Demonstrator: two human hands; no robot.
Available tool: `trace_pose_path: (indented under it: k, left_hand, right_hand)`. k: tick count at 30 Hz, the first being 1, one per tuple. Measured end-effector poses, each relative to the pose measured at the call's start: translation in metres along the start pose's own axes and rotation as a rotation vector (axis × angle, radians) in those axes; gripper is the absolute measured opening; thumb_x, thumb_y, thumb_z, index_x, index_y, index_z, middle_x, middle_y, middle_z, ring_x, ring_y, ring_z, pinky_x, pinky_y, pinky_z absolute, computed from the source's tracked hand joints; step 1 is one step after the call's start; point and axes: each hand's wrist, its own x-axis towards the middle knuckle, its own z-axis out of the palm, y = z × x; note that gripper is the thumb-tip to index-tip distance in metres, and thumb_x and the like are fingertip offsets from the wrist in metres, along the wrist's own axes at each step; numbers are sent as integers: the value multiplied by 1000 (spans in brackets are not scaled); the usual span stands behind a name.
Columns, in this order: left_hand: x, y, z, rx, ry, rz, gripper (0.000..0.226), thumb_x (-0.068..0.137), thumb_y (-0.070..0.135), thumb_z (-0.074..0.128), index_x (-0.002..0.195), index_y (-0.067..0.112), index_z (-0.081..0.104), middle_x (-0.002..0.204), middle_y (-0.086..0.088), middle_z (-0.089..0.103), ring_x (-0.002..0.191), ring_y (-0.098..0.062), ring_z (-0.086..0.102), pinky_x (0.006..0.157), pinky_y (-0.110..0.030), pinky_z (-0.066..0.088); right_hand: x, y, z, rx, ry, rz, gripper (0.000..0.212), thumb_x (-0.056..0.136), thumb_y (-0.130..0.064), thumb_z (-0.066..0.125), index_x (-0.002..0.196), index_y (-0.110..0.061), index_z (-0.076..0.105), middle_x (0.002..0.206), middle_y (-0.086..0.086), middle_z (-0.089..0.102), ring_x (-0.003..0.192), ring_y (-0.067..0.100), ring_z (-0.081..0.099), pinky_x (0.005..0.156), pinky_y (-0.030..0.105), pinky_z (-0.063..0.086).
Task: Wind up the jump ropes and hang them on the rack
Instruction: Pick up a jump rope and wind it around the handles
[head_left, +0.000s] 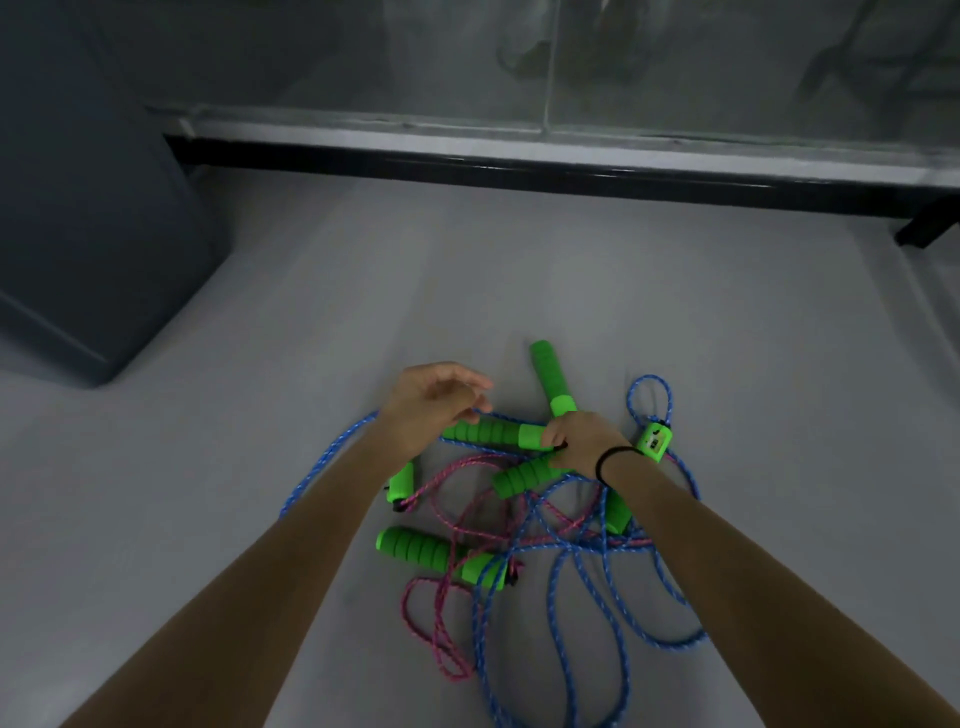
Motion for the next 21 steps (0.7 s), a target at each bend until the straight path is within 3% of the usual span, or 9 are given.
trace_pose_path:
  k: [4,8,12,15,18,21]
  left_hand:
    - [4,-8,-1,15,-14,-8,15,90,-5,50,94,0,64,55,9,68,50,2,60,53,-8,46]
    - [5,-12,-3,50,-13,-21,17,91,0,51,90,8,66,57,11,69,51,3,60,54,-8,46]
    - [1,-12,-1,62,-21,-16,20,91,1,52,86,14,66,57,12,69,50,3,59,54,-7,45]
    - [-2,-9,1,70,-27,-7,20,91,1,51,86,14,66,57,12,69,50,3,58,54,-7,44]
    - [-4,-7,2,75,-32,-1,20,91,1,51,87,14,66,58,12,69,51,3,58,53,-7,44]
    - [-6,-5,2,64,-32,-9,17,91,1,51,93,8,66,58,12,69,50,4,58,53,-6,44]
  right_hand:
    - [-3,4,23,-284,62,-100,40,81,-14,61,118,-27,54,123,7,46,118,28,42,98,42,38]
    - [-10,4,27,-371,132,-133,42,83,-10,57,120,-28,53,124,7,43,122,29,34,100,42,32]
    - [-19,7,27,-292,146,-149,41,81,0,54,114,-25,57,122,8,42,120,29,35,100,40,35]
    - [-29,9,26,-229,312,-110,37,83,-3,54,111,-27,60,116,10,39,116,31,35,95,40,41]
    - [-36,18,13,-101,471,-1,45,83,-5,54,120,-29,57,110,12,48,108,34,47,89,41,45]
    - [-40,38,-2,29,520,110,51,85,-4,48,131,-27,48,109,15,56,99,37,58,85,45,49]
